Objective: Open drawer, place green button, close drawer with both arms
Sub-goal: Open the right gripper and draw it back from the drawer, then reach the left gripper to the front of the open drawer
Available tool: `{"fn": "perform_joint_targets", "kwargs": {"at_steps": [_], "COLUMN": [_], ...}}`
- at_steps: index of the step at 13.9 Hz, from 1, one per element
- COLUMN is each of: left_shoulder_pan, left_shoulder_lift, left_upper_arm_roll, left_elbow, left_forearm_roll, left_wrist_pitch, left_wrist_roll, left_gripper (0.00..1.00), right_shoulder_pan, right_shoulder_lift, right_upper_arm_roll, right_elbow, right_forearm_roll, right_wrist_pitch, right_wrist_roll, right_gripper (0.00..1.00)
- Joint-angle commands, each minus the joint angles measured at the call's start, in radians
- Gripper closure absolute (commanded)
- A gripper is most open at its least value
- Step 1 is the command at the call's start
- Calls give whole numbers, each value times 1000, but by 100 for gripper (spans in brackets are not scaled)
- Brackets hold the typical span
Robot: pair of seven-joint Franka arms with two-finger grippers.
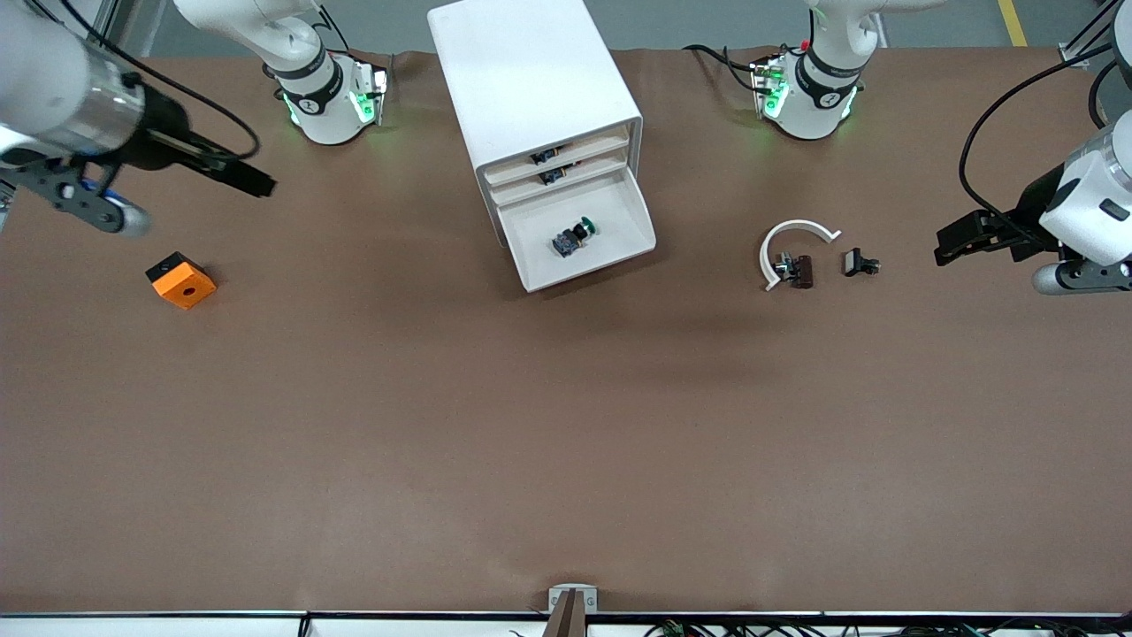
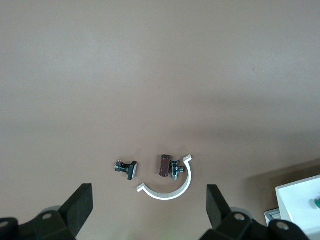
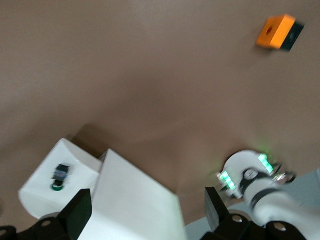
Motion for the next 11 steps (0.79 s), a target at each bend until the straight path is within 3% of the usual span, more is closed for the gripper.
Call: {"fn": "perform_joint_targets", "kwargs": {"at_steps": [1,3,5,8,11], "left_shoulder_pan": [-7,-27,-42,-80,-165], "left_shoulder_lift": [5,5,26,129,251], "left_upper_arm_roll": [-6,-19,-27,-30,-30], "left_elbow": [21,21,21,36,32], "left_forearm_roll": [23,25,23,6,0], "left_wrist_pitch": [-6,-6,-6,26,167], "left_wrist_roll": [8,5,2,0,-97], "left_gripper": [0,0,0,0,0], "right_shoulder_pan": [-79,-155,-202,-209,-214], "right_shoulder_lift": [-168,-260,-305,-305,-288], "right_upper_arm_roll": [21,21,20,21,21], "right_elbow": [-249,-424,-526,-520,-430], "right_forearm_roll": [-39,-40,-62,-123,-135], "right_wrist_pitch": [130,254,346,383,373], "right_wrist_roll": [-198,-369,-481,-547,-549], "right_gripper": [0,0,0,0,0]}}
